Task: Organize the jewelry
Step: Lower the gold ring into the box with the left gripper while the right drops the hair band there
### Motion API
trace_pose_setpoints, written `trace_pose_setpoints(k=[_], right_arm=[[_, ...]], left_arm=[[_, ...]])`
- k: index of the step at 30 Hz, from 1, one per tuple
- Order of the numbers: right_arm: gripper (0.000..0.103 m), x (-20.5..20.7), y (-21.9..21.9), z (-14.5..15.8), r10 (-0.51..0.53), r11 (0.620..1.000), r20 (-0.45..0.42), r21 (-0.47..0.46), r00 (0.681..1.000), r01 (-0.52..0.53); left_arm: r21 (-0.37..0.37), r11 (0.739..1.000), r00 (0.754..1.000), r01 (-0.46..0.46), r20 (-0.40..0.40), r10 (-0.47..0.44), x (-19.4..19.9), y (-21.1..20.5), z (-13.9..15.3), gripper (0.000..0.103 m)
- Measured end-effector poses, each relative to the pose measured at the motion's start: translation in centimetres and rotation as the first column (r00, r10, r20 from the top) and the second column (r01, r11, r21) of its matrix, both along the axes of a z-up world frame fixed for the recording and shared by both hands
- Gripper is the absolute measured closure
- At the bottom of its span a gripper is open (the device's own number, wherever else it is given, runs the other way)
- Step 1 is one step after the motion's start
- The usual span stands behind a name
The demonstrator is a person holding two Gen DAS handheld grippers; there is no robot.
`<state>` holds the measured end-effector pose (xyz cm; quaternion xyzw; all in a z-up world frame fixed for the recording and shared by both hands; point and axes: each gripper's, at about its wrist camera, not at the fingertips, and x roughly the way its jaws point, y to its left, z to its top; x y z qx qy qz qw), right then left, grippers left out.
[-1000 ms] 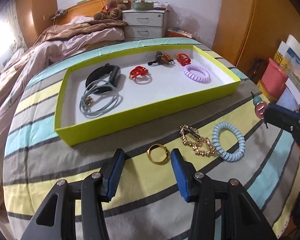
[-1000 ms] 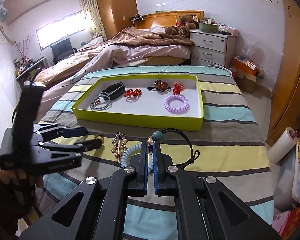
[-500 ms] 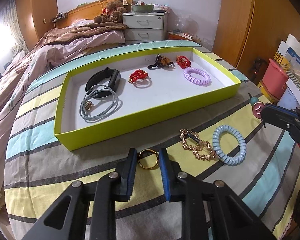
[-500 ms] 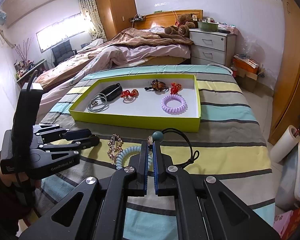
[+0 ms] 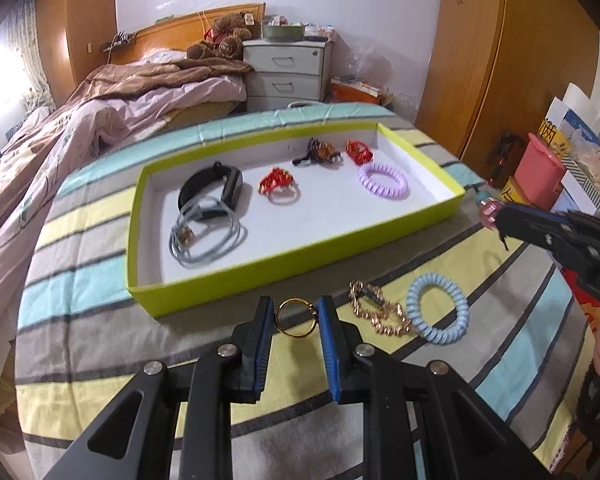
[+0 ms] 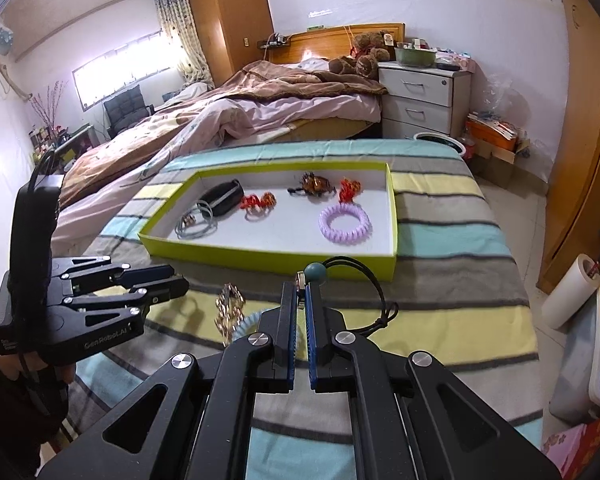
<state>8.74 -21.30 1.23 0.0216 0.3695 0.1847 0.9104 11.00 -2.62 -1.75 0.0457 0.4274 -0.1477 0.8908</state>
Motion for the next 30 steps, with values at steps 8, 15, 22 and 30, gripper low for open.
trace_pose_setpoints(k=[8,15,22,30], right_arm=[[0.099,4.2,1.7,0.7,0.06,0.998,-0.009,-0.005,0.998,-0.06],[0.099,8.3,3.2,-1.2,0.103,0.994,-0.084,-0.012,0.991,-0.105],[0.099,12.0,5.2,-2.4,0.14,0.989,-0.117,-0.038,0.983,-0.145],[0.099,14.4,6.4,-4.3,0.172,0.981,-0.171,-0.055,0.97,-0.184]], left_arm=[[-0.035,0.999,1.0,-0.001,0.02,0.002,2.6,0.6,2.0,0.08],[-0.035,0.999,1.0,0.016,0.014,-0.015,5.6,0.4,1.9,0.08],[-0.052,0.998,1.0,0.02,-0.016,-0.021,7.1,-0.1,0.5,0.08],[-0.032,0.999,0.999,0.026,-0.043,-0.028,8.2,-0.7,-1.2,0.08]])
